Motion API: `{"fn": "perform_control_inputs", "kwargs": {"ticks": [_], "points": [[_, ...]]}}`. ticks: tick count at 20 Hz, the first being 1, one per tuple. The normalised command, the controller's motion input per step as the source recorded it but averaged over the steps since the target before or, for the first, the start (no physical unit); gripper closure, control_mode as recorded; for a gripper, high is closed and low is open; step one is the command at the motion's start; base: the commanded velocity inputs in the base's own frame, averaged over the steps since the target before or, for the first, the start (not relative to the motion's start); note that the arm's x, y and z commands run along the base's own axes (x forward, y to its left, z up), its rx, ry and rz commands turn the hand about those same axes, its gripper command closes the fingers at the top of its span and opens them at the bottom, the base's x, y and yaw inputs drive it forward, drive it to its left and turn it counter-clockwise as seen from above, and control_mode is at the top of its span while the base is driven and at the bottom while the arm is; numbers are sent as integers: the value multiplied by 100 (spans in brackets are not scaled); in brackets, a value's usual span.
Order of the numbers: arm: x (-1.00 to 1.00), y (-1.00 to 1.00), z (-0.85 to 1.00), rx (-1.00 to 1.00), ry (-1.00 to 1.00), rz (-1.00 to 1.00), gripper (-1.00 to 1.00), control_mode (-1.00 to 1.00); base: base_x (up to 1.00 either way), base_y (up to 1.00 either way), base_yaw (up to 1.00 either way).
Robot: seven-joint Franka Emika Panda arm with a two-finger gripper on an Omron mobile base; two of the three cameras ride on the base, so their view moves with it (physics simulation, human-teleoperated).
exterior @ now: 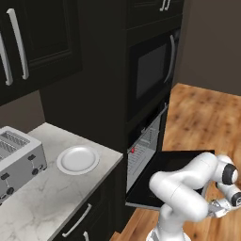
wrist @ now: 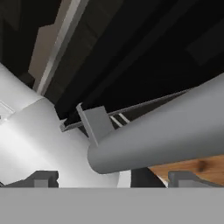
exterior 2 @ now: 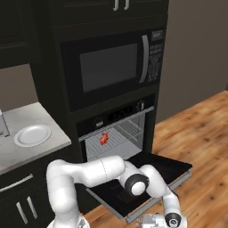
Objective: Place the fish on the rack of the oven, and slide the rack back inside. Close the oven door.
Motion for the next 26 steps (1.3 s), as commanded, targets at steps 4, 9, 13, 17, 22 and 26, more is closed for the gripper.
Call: {"fn": "perform_control_inputs", "kwargs": {"ticks": [4, 9, 13, 17, 22, 26], "points": [[54, -89, 82, 16, -2, -4, -100, -100, 0, 0, 0], [54, -87, 68, 20, 0, 0, -100, -100, 0, 0, 0], [54, -55, 51, 32, 0, 0, -100, -100, 0, 0, 0], [41, -28, 39, 38, 0, 0, -100, -100, 0, 0, 0], [43, -62, -11, 19, -1, 0, -100, -100, 0, 0, 0], [30, -97, -30, 6, -4, -5, -100, -100, 0, 0, 0]]}}
